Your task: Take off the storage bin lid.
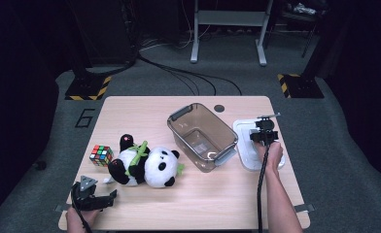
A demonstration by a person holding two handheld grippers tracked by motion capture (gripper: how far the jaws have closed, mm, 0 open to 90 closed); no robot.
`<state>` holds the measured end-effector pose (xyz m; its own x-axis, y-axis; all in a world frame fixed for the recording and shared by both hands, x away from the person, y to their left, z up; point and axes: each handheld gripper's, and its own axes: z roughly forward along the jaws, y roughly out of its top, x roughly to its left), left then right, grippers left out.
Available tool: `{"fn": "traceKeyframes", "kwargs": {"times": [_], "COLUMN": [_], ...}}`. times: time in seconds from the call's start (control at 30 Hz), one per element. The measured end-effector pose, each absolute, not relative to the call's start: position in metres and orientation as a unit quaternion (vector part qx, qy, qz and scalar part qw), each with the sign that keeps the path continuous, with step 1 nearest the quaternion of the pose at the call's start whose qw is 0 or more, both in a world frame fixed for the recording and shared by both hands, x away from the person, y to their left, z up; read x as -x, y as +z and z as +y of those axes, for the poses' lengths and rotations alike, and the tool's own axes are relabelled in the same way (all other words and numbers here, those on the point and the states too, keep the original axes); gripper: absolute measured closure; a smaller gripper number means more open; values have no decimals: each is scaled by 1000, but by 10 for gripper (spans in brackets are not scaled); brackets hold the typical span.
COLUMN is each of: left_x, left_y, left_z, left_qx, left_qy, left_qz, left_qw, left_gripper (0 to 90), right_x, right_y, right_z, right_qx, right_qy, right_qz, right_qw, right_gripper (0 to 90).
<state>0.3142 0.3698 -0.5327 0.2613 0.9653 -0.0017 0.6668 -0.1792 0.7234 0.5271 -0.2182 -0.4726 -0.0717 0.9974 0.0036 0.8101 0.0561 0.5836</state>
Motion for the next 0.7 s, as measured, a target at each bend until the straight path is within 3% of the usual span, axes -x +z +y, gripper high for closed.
{"fn": "traceKeyframes", "kwargs": {"times": [0.17, 0.27, 0.7], "left_x": [-314, -314, -314], "left_y": [-532, -532, -532], "left_z": [370, 370, 370], "left_qx": [-732, -732, -732], "left_qy": [236, 236, 236], "left_qz": [559, 559, 559], "left_qw": [310, 310, 310], "left_gripper": [0, 0, 0], "right_x": [-518, -510, -465], "right_y": [-463, -457, -446], "right_z": [-223, -225, -220], "right_qx": [-648, -633, -590], "right_qy": [239, 245, 279], "right_qz": [694, 704, 730], "right_qw": [204, 211, 203], "right_gripper": [319, 241, 76]}}
